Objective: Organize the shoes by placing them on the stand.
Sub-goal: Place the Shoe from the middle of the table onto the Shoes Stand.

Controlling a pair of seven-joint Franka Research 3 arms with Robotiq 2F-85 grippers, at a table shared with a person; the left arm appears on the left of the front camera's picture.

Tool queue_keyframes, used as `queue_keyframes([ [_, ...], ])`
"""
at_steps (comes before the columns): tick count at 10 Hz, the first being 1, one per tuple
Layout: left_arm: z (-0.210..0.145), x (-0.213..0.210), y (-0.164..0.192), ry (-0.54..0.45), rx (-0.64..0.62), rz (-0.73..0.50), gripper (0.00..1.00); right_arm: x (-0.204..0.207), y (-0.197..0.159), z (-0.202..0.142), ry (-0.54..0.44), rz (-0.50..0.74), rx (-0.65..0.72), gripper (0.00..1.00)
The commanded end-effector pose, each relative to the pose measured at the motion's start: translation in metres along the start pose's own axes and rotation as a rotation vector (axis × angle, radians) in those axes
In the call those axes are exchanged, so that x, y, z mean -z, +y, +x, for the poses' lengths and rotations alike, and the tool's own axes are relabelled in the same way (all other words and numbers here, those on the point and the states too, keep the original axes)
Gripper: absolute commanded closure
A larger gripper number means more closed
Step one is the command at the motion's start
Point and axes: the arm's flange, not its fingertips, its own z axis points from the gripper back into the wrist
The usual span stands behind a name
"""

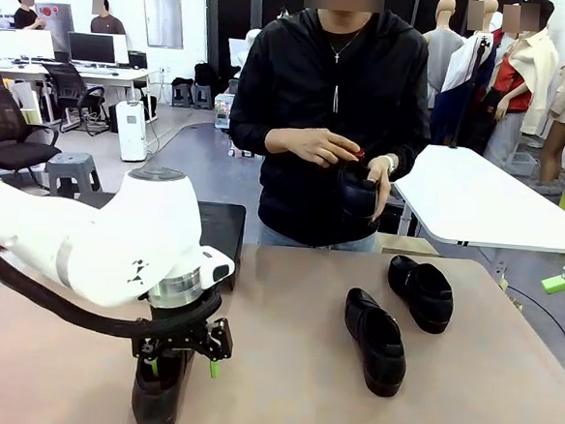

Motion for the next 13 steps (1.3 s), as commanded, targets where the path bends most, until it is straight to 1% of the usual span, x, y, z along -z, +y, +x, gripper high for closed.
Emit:
queue_keyframes([
  [1,0.010,0.003,-0.004,0.004,-0.033,0.010,0.00,-0.002,0.002,0.002,-0.003,0.027,-0.014,0.00],
  [2,0.010,0.002,-0.003,-0.014,-0.041,0.012,0.00,-0.002,0.002,0.002,-0.003,0.027,-0.014,0.00],
  [3,0.010,0.002,-0.003,-0.017,-0.035,0.013,0.58,-0.002,0.002,0.002,-0.003,0.027,-0.014,0.00],
  [4,0.010,0.002,-0.003,-0.018,-0.029,0.016,1.00,-0.002,0.002,0.002,-0.003,0.027,-0.014,0.00],
  [10,0.002,0.000,0.004,-0.054,-0.047,0.032,1.00,-0.002,0.002,0.002,-0.003,0.027,-0.014,0.00],
  [13,-0.010,-0.014,0.005,-0.085,-0.030,0.035,1.00,-0.002,0.002,0.002,-0.003,0.027,-0.014,0.00],
])
